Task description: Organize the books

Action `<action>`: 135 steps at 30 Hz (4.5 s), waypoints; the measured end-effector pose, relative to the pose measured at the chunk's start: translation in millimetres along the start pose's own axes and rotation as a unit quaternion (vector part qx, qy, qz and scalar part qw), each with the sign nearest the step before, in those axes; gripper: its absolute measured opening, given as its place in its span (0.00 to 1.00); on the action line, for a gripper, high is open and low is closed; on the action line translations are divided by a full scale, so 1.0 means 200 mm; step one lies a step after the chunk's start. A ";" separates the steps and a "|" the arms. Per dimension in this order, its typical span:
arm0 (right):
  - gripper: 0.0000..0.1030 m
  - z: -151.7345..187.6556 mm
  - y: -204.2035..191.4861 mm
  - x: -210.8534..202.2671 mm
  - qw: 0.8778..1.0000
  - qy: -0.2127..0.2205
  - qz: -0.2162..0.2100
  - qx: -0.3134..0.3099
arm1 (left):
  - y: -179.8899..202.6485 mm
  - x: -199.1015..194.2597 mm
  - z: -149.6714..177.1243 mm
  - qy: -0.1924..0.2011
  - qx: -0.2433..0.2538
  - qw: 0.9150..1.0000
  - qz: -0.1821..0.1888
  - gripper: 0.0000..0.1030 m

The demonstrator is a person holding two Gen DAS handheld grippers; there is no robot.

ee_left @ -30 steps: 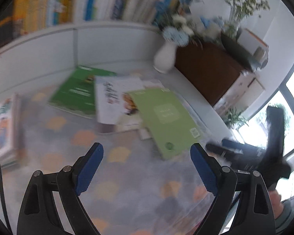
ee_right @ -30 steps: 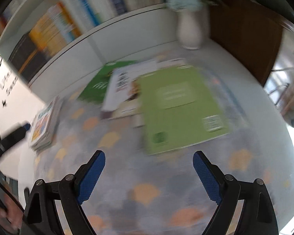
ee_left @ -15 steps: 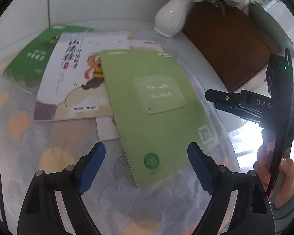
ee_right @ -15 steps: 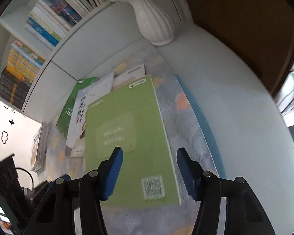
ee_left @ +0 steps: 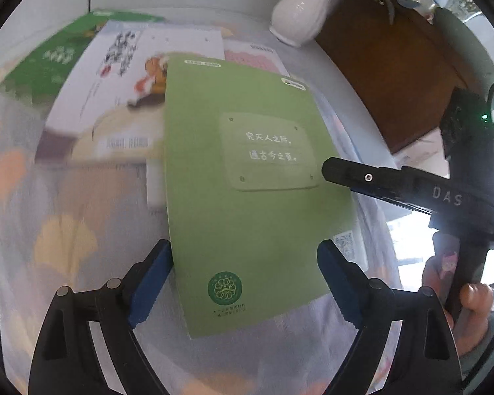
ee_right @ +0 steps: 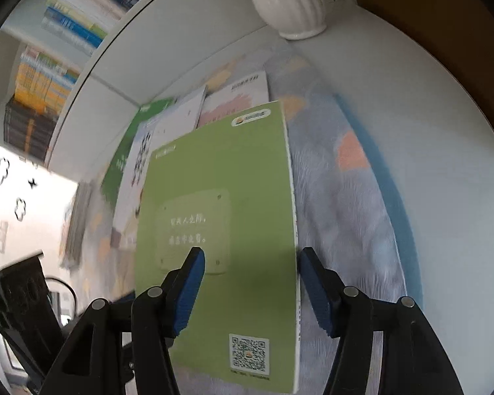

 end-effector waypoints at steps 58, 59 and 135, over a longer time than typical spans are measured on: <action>0.41 1.01 -0.90 0.21 0.993 -0.097 0.010 -0.073 | -0.97 -0.62 0.66 -0.001 -0.115 0.992 -0.044 0.60; 0.40 1.01 -0.89 0.23 0.992 -0.097 0.019 -0.075 | -0.97 -0.62 0.66 -0.001 -0.114 0.993 -0.042 0.60; 0.30 0.88 -1.58 -0.12 0.982 0.056 -0.050 -0.172 | -0.85 -1.24 0.25 0.096 -0.009 0.992 0.083 0.38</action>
Point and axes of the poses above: each gripper's, at about its wrist camera, not at the fingertips, and x roughly the way its jaws point, y to its right, z to its underside, the point moved 8 cm from there along x, roughly the way its jaws point, and after that the axes turned 2 degrees about x, right-handed, at the moved point
